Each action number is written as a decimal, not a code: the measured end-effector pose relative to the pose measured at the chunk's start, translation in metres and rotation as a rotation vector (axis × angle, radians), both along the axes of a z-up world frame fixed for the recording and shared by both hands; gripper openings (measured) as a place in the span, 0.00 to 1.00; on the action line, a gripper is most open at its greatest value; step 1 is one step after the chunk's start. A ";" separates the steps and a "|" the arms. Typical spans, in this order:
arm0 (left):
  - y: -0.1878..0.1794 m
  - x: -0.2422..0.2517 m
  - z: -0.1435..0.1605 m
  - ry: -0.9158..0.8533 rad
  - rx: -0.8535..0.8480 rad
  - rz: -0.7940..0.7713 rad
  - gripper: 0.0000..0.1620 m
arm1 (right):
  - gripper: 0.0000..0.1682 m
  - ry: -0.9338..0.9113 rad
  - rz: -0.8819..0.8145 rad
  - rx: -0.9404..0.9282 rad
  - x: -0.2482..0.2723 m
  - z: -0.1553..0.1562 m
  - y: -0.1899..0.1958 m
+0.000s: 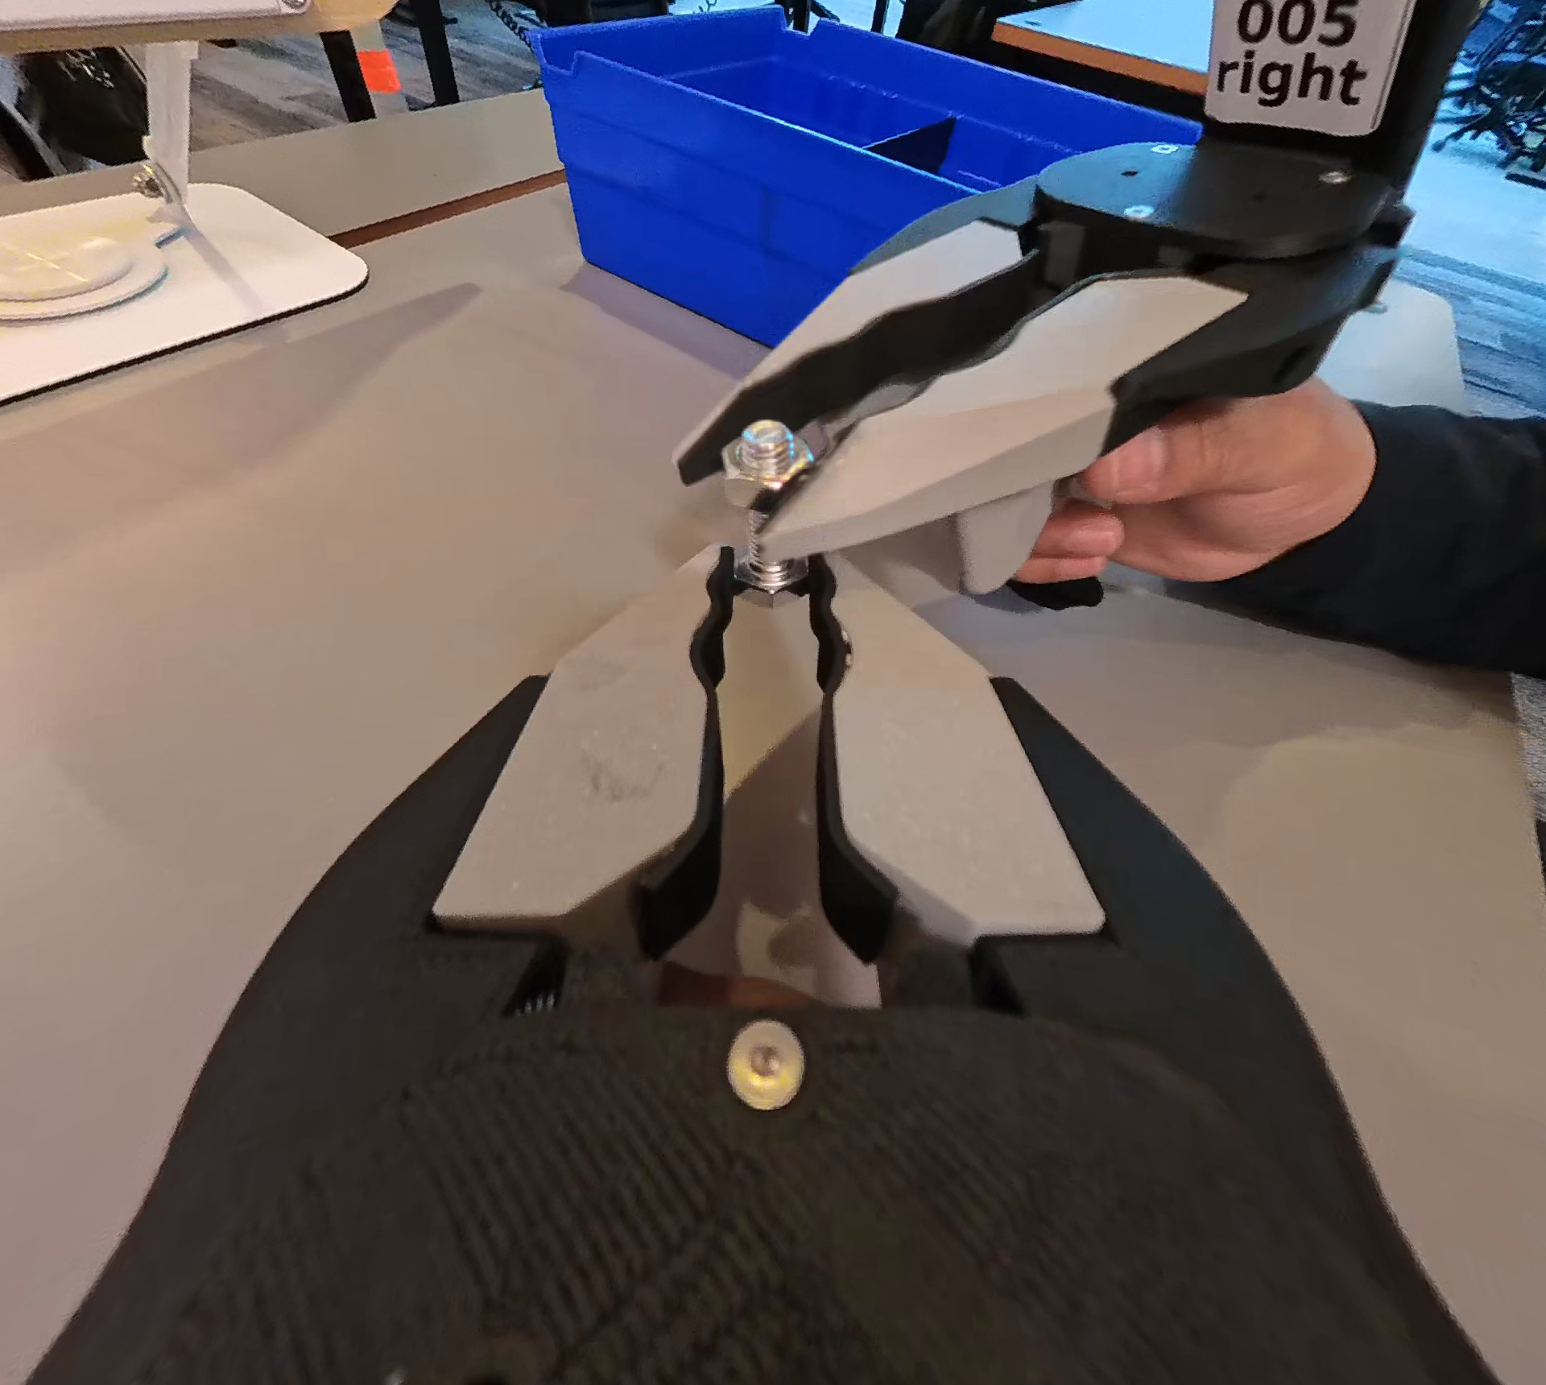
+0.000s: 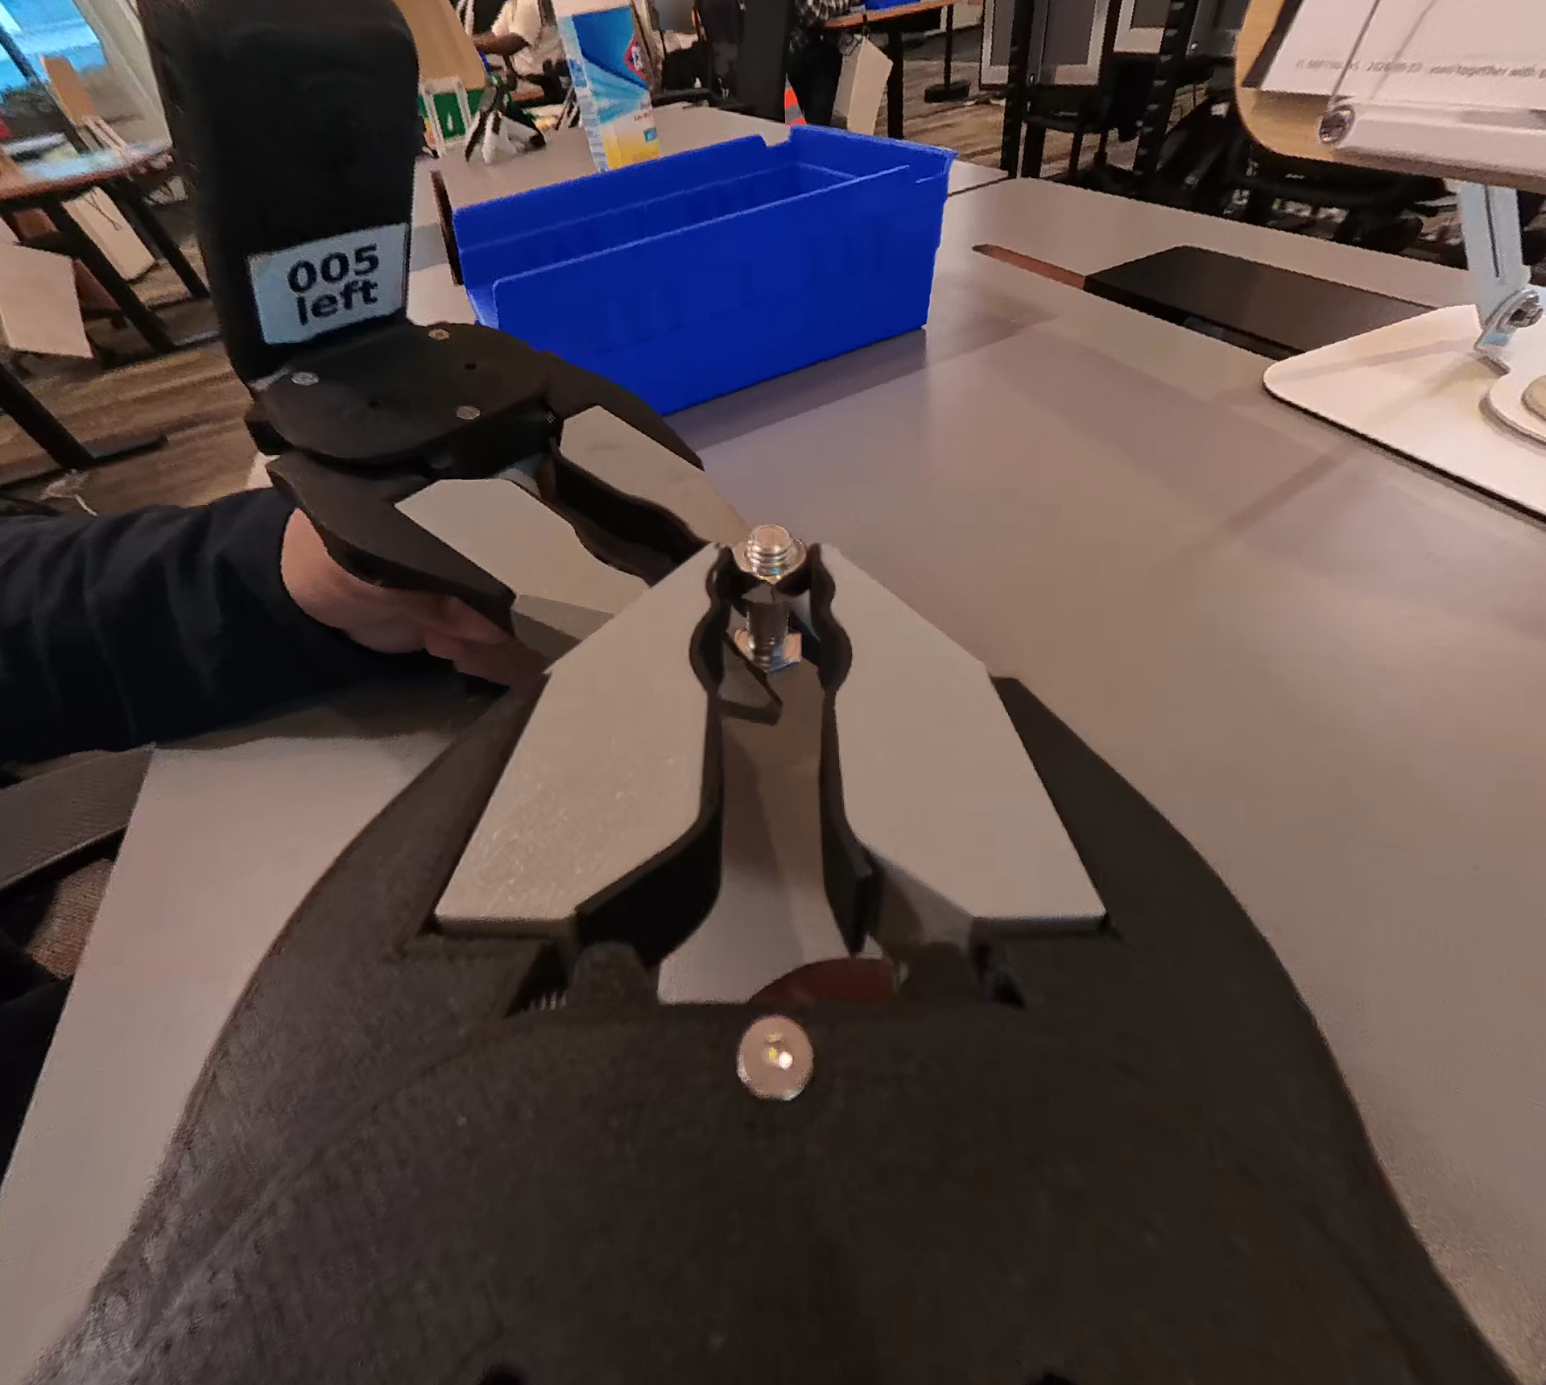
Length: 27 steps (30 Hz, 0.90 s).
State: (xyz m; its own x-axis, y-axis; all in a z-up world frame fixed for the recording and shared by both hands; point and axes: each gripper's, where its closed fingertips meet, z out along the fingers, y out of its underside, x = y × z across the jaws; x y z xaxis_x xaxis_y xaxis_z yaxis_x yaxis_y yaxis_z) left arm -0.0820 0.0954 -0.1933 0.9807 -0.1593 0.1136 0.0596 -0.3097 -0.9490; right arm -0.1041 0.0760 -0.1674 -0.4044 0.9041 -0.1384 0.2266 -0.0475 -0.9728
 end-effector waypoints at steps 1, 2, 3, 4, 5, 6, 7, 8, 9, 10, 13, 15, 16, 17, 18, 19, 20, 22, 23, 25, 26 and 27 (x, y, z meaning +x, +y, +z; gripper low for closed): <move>0.000 0.001 0.000 0.003 -0.001 -0.001 0.10 | 0.09 -0.002 -0.005 0.018 0.000 -0.001 0.000; 0.000 0.000 -0.001 0.007 -0.002 0.002 0.10 | 0.09 -0.002 -0.009 0.033 0.000 -0.001 0.000; 0.000 0.000 0.000 0.006 -0.001 0.001 0.10 | 0.09 -0.001 -0.009 0.042 0.000 -0.001 0.000; 0.000 0.001 0.000 -0.003 0.001 -0.002 0.09 | 0.09 0.001 -0.008 0.045 0.001 0.000 0.000; 0.000 0.001 0.001 -0.013 0.004 -0.004 0.09 | 0.09 0.002 -0.005 0.041 0.001 0.000 0.000; 0.000 0.002 0.002 -0.014 0.008 -0.005 0.09 | 0.09 0.001 -0.002 0.031 0.001 0.001 0.000; 0.000 0.001 0.002 -0.006 0.011 -0.001 0.10 | 0.09 -0.002 -0.002 0.019 0.001 0.001 0.001; 0.000 -0.001 0.003 0.005 0.019 0.009 0.10 | 0.09 -0.006 -0.005 0.011 0.001 0.001 0.002; -0.001 -0.002 0.005 0.012 0.029 0.014 0.10 | 0.09 -0.012 -0.008 0.006 0.001 0.000 0.003; -0.002 -0.002 0.007 0.013 0.037 0.013 0.10 | 0.09 -0.017 -0.013 0.001 0.001 0.000 0.005; -0.004 -0.005 0.012 -0.002 0.054 0.013 0.09 | 0.09 -0.028 -0.016 -0.015 0.000 -0.001 0.007; -0.005 -0.007 0.013 -0.015 0.058 0.015 0.09 | 0.09 -0.030 -0.009 -0.026 0.000 -0.001 0.006; -0.005 -0.006 0.014 -0.024 0.058 0.011 0.09 | 0.09 -0.030 -0.009 -0.028 0.000 -0.001 0.005; -0.005 -0.006 0.014 -0.034 0.060 0.006 0.09 | 0.09 -0.030 -0.009 -0.030 0.000 0.000 0.005; -0.005 -0.005 0.014 -0.047 0.061 0.000 0.08 | 0.09 -0.029 -0.009 -0.032 0.000 0.000 0.005; -0.005 -0.004 0.015 -0.060 0.064 -0.008 0.07 | 0.09 -0.029 -0.009 -0.036 0.001 0.000 0.005; -0.005 -0.003 0.015 -0.073 0.066 -0.013 0.06 | 0.09 -0.028 -0.008 -0.041 0.001 0.001 0.005; -0.005 -0.002 0.017 -0.098 0.073 -0.021 0.06 | 0.08 -0.029 -0.005 -0.059 0.001 0.002 0.005; -0.005 -0.001 0.017 -0.110 0.075 -0.026 0.06 | 0.09 -0.029 -0.003 -0.068 0.001 0.003 0.005; -0.005 -0.001 0.018 -0.135 0.077 -0.034 0.06 | 0.09 -0.030 0.000 -0.080 0.001 0.003 0.004; -0.005 -0.001 0.018 -0.145 0.077 -0.037 0.06 | 0.09 -0.030 0.001 -0.082 0.001 0.003 0.004; -0.006 0.000 0.019 -0.150 0.078 -0.040 0.06 | 0.09 -0.030 0.003 -0.084 0.001 0.003 0.004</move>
